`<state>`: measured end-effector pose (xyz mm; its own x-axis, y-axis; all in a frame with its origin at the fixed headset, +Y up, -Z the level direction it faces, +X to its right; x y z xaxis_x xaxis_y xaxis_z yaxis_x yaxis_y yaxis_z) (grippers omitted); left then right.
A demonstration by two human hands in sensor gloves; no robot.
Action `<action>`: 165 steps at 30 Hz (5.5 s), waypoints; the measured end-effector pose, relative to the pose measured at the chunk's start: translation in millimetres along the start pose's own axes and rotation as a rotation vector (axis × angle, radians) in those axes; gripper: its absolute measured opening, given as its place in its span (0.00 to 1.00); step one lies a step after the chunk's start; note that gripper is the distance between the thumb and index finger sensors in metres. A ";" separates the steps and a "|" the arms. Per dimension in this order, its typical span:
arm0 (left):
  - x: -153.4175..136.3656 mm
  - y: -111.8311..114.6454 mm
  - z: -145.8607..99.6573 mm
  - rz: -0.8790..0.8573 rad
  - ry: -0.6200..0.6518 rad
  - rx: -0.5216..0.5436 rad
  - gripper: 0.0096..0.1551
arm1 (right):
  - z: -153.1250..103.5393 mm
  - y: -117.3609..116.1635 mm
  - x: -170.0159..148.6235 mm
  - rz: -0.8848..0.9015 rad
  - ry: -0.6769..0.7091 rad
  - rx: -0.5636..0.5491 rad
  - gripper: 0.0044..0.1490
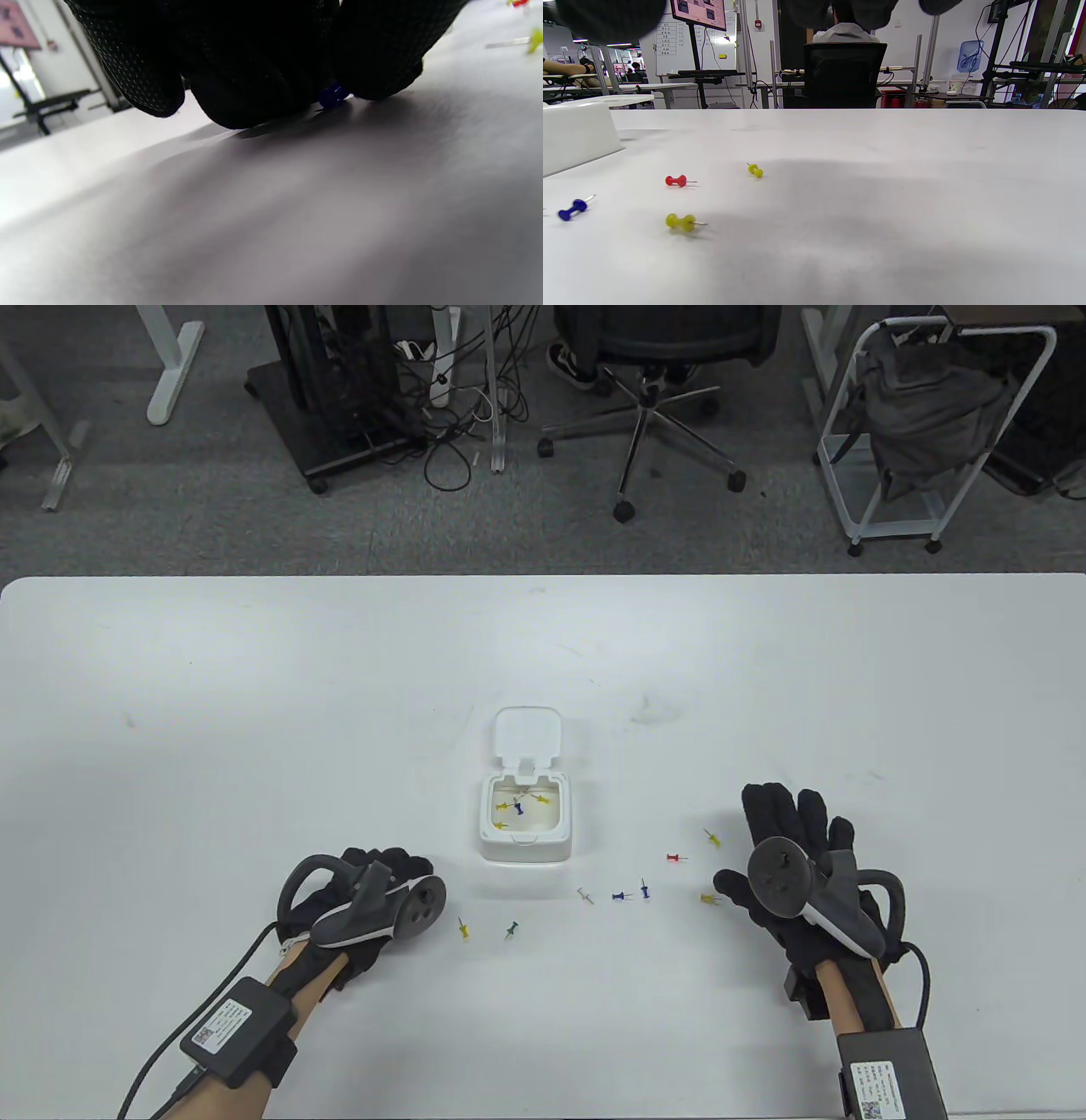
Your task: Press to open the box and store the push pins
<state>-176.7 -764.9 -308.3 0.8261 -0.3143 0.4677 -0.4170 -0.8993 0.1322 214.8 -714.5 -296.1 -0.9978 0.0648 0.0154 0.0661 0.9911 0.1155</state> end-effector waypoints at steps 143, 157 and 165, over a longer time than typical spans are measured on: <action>17.8 -71.7 8.9 -0.277 0.149 0.133 0.21 | -0.1 -0.6 -0.4 -0.009 -0.005 0.009 0.59; 9.5 -120.3 74.0 -0.286 0.047 0.128 0.22 | -0.3 -1.4 -0.1 -0.011 -0.002 0.014 0.59; 6.0 -120.0 97.9 -0.341 0.009 0.093 0.21 | -0.3 -1.6 -0.4 -0.008 -0.003 0.015 0.59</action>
<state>-84.6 -688.6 -406.9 0.9082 0.0111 0.4184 -0.0811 -0.9760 0.2019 215.1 -716.1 -296.0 -0.9983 0.0571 0.0114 0.0580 0.9932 0.1007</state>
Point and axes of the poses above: the tracker on the back of each hand, its own x axis roughly to the thumb side, its own z axis roughly from the wrist to the fingertips, y = z × x, the point moved 5 cm from there along z, roughly from the wrist to the fingertips, and after that the axes turned 10 degrees about -x, right-handed, at the moved point
